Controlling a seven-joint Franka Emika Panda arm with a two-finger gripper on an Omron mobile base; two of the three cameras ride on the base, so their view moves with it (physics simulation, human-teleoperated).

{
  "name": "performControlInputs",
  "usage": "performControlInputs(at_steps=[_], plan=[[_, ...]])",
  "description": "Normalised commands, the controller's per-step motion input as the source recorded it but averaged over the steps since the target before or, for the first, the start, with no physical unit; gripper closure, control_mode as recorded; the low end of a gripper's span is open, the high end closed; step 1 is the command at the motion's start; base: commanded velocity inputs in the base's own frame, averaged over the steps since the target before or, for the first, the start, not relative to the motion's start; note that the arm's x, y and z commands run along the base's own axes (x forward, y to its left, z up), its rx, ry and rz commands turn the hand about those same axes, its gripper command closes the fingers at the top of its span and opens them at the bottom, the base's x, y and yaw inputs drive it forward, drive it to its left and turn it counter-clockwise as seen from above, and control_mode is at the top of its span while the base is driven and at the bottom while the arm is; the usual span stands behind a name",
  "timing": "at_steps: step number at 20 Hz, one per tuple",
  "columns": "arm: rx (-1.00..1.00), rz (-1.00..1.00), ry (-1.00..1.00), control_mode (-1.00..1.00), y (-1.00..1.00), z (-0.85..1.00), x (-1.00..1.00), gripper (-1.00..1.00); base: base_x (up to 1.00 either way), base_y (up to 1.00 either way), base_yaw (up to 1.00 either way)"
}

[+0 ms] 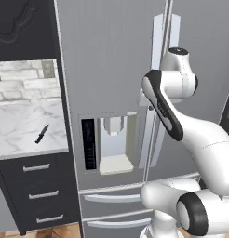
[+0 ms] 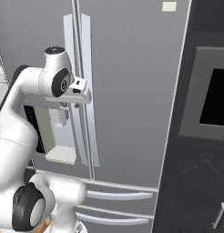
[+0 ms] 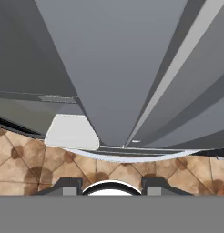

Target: Retrieve the butter from the fridge and place it on a plate on the dining table. Then retrieve the butter knife by the fridge and place it near the plate.

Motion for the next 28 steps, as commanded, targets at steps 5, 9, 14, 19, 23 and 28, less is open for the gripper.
performControlInputs(at_steps=[5, 9, 14, 19, 23, 28], plan=[[0.0, 0.0, 0.0, 1.0, 0.0, 0.0, 0.0, -1.0, -0.08, 0.01, 0.0], [0.0, 0.0, 0.0, 1.0, 0.0, 0.0, 0.0, -1.0, -0.32, 0.06, 0.0], [0.0, 0.0, 0.0, 1.0, 0.0, 0.0, 0.0, -1.0, -0.61, 0.0, 0.0], [0.0, 0.0, 0.0, 1.0, 0.0, 0.0, 0.0, -1.0, -0.6, 0.01, 0.0], [0.0, 0.0, 0.0, 1.0, 0.0, 0.0, 0.0, -1.0, -0.38, 0.0, 0.0], [0.0, 0.0, -0.01, -1.0, 0.0, 0.0, 0.0, -1.0, -0.03, 0.0, 0.0]])
